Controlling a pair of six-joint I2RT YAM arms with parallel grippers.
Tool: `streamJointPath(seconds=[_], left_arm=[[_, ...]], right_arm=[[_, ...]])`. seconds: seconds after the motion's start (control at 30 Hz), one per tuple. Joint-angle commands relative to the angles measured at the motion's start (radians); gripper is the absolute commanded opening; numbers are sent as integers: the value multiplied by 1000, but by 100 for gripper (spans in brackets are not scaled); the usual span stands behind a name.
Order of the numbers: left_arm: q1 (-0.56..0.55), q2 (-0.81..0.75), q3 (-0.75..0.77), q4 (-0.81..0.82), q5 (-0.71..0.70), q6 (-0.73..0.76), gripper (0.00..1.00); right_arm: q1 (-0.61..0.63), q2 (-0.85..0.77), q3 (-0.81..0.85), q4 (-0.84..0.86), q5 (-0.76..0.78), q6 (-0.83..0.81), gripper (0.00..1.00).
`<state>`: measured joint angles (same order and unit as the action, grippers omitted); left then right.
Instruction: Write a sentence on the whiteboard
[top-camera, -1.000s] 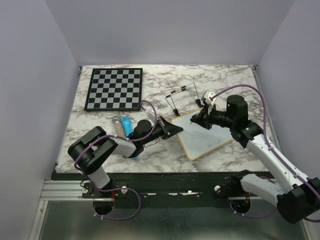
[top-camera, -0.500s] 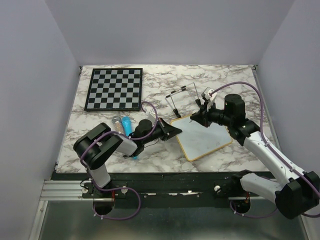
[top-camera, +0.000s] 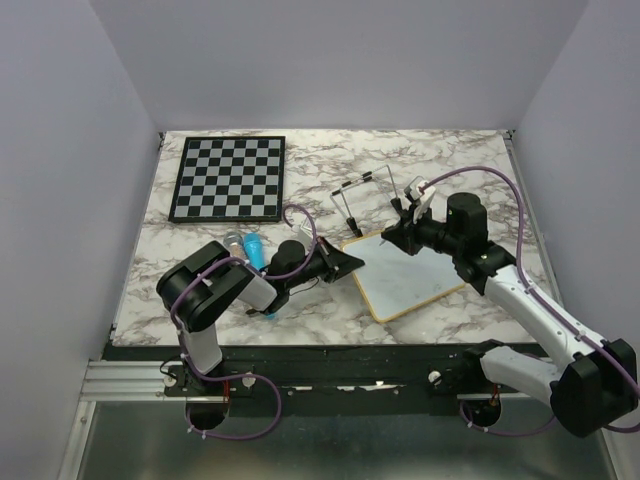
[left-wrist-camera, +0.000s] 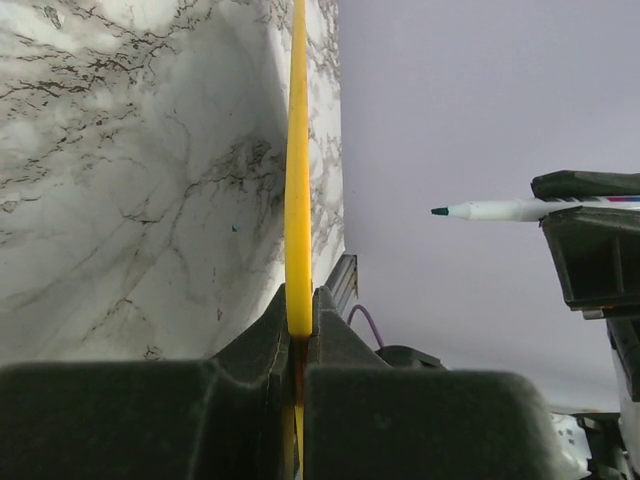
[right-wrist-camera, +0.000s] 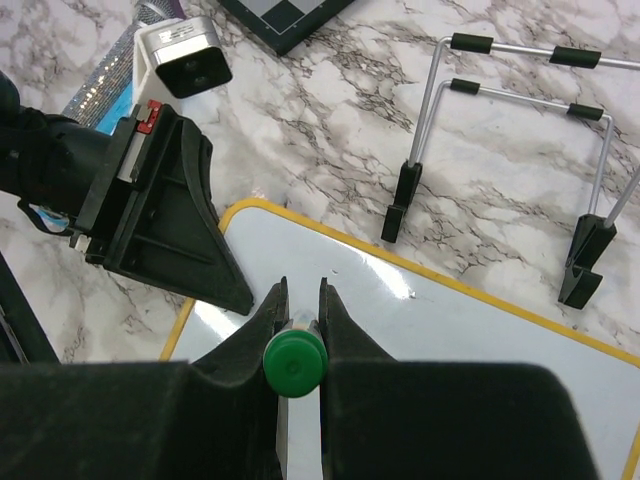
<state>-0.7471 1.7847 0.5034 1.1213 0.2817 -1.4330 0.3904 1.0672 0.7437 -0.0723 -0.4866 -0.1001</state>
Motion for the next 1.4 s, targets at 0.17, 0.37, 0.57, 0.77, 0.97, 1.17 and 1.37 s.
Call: streamJointPath(seconds=[0.17,0.37,0.57,0.77,0.97,1.17,1.37], left_arm=[[8,-153,50,-207,-29,446,0],[9,-142,66,-221,-30,548,0],[9,-125,49,-172,-64,513,0],[9,-117,44,-163,-95,507,0],[14,-110,44,-152,-110,485,0],[17,-90,41,-124,-118,445,0],[17,-80,46,-115,-115,436,0]], right_arm=[[-5,-52,31,14,-29,-10,1],[-5,-24,-16,109,-161,34,0],[-5,-35,-124,276,-109,-73,0],[-5,-33,-174,357,-133,-86,0],[-5,-44,-176,371,-107,-84,1],[-5,-29,-202,428,-78,-70,1],[-5,-4,-205,459,-58,-61,0]])
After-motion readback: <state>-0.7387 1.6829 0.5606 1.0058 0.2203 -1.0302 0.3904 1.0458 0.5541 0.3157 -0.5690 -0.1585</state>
